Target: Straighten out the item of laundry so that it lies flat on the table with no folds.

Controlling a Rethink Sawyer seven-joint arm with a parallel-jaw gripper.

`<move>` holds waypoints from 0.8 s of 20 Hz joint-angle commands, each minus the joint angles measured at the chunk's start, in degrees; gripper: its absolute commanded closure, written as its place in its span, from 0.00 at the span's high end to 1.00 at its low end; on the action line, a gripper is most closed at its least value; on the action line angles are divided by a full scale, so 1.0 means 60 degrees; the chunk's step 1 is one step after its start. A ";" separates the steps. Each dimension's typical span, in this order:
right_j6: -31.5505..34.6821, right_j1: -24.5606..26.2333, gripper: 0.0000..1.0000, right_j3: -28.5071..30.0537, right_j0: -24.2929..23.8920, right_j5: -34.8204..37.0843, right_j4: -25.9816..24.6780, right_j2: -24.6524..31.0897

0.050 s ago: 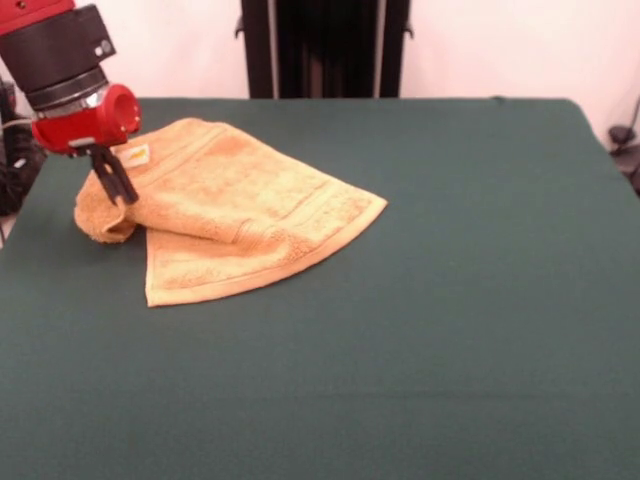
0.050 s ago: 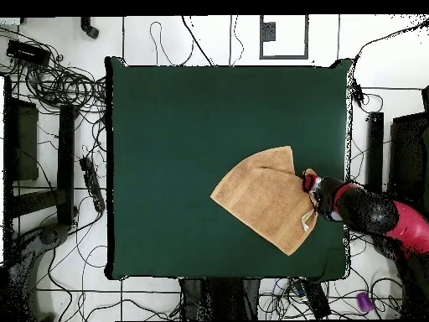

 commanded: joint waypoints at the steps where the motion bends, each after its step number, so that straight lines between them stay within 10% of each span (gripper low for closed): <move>1: -0.3022 0.0753 0.00 0.0749 0.0174 0.1601 0.0288 0.1129; 16: -0.2970 0.0848 0.00 0.0690 0.0034 0.1830 -0.0168 0.1379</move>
